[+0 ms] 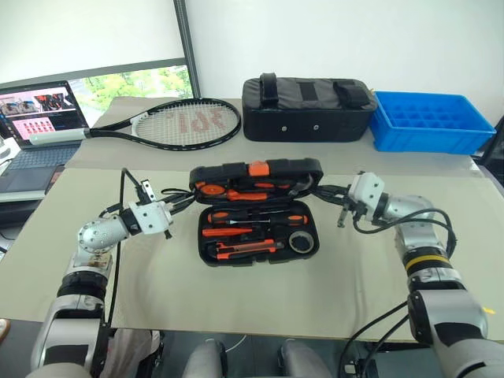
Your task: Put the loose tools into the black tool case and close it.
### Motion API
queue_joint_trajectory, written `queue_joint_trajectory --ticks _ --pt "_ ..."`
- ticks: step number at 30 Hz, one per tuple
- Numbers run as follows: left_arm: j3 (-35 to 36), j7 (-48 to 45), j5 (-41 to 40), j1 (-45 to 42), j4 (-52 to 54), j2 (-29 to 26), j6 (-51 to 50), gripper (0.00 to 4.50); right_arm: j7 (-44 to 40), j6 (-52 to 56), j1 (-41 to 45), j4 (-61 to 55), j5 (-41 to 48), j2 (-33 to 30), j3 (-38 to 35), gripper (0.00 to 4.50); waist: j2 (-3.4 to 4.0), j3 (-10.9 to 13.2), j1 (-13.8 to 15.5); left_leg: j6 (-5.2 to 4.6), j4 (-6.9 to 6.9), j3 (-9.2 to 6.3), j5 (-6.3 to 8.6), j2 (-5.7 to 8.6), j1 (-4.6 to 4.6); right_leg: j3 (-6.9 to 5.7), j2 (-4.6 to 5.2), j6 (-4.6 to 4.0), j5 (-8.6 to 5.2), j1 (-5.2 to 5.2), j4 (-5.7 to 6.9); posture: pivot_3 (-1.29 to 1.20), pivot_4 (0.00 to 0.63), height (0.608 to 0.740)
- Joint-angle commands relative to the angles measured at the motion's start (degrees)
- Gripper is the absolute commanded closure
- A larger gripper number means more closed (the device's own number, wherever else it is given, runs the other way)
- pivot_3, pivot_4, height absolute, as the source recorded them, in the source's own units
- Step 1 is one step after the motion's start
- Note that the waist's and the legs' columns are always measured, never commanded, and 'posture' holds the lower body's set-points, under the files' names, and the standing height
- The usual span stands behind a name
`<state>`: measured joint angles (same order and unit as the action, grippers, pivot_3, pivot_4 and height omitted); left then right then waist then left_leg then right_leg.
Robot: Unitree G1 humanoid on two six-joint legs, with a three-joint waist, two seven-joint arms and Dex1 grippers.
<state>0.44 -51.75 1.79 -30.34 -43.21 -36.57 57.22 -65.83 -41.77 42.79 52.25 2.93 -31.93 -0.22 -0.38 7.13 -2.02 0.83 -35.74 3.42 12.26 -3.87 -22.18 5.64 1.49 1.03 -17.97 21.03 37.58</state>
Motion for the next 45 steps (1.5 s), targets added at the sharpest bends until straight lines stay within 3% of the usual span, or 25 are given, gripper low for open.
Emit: queue_joint_trajectory --ticks 1,8,13,17,21,26,28,32,36,39,45 --pt "-5.1 -2.9 2.0 3.2 1.7 -3.7 7.5 3.61 -2.1 -1.5 -2.1 -4.5 -0.9 -3.9 1.8 4.14 0.06 0.0 0.0 -0.01 0.01 0.01 0.00 0.00 0.02 0.00 0.00 0.00 0.00 -0.01 -0.01 0.00 0.150 0.708" --pt "-6.4 0.2 -0.3 8.5 1.3 -11.6 20.2 1.14 -6.8 7.2 -17.2 -18.7 3.3 -13.4 1.0 1.87 0.07 -0.1 1.0 -0.05 0.06 0.12 0.04 -0.08 0.13 0.00 0.08 -0.01 -0.01 -0.13 -0.21 0.00 0.150 0.708" --pt "-6.9 1.0 -4.6 10.5 -3.4 -15.5 19.3 1.14 -7.6 25.4 -35.4 -42.5 10.8 -19.7 -1.0 1.87 0.12 -0.1 1.0 -0.05 0.12 0.25 0.05 -0.18 0.49 0.04 0.18 -0.03 -0.01 -0.59 -0.44 0.00 0.150 0.708" --pt "-4.4 -2.7 -14.0 7.1 -4.6 -11.6 1.2 1.14 -5.1 42.3 -44.6 -62.4 18.2 -20.5 0.4 1.87 0.09 -0.1 0.8 -0.04 0.19 0.26 0.04 -0.18 0.68 -0.03 0.13 -0.01 -0.04 -0.73 -0.43 0.00 0.150 0.708" --pt "-2.6 -8.3 -24.2 4.8 4.8 -8.1 -20.3 1.14 -3.0 53.6 -45.5 -71.0 21.1 -19.5 4.0 1.87 -0.04 0.0 0.7 -0.02 -0.11 0.15 0.03 -0.21 0.52 -0.11 -0.09 0.35 -0.19 -0.64 -0.35 0.00 0.150 0.708" --pt "-2.0 -11.1 -31.2 1.4 20.7 -6.2 -41.2 1.14 1.3 51.3 -35.2 -62.7 14.3 -13.8 7.4 1.87 -0.18 0.0 0.8 -0.01 -0.14 0.09 0.03 -0.14 0.39 -0.09 -0.11 0.36 -0.18 -0.57 -0.42 0.00 0.150 0.708" --pt "-1.3 -11.4 -31.2 0.3 22.7 -5.8 -44.5 1.14 1.9 49.9 -32.1 -59.4 13.1 -12.1 7.5 1.87 -0.16 0.0 0.8 -0.02 -0.16 0.07 0.02 -0.12 0.32 -0.08 -0.13 0.35 -0.16 -0.51 -0.42 0.00 0.150 0.708" --pt "-2.7 -15.3 -30.6 -6.6 24.1 -3.8 -49.5 1.14 10.0 44.5 -17.9 -43.9 8.2 -5.7 5.4 1.87 -0.13 0.1 0.6 0.00 -0.18 0.03 0.01 -0.14 0.33 -0.05 -0.23 0.28 -0.09 -0.48 -0.46 0.00 0.150 0.708" --pt "-4.0 -15.6 -28.6 -9.2 24.7 0.1 -51.9 1.14 17.5 41.7 -12.4 -35.6 5.8 -1.7 3.3 1.87 -0.08 0.0 0.8 0.02 -0.18 0.00 -0.02 -0.11 0.25 -0.04 -0.22 0.17 0.01 -0.41 -0.44 0.00 0.150 0.708" --pt "-4.8 -15.0 -27.1 -9.9 25.5 3.0 -53.4 1.14 22.2 40.2 -10.8 -32.8 4.4 -0.1 2.0 1.87 -0.08 0.0 1.1 0.01 -0.12 -0.02 -0.01 -0.11 0.20 -0.04 -0.23 0.04 0.08 -0.41 -0.47 0.00 0.150 0.708" --pt "-9.6 -15.1 -22.3 -10.1 25.3 8.6 -57.2 1.14 22.5 51.3 -20.8 -46.8 9.6 -0.7 -1.2 1.87 -0.03 0.0 2.0 -0.04 -0.13 -0.07 0.03 -0.08 -0.05 -0.05 -0.18 0.07 0.06 -0.37 -0.50 0.00 0.150 0.708"
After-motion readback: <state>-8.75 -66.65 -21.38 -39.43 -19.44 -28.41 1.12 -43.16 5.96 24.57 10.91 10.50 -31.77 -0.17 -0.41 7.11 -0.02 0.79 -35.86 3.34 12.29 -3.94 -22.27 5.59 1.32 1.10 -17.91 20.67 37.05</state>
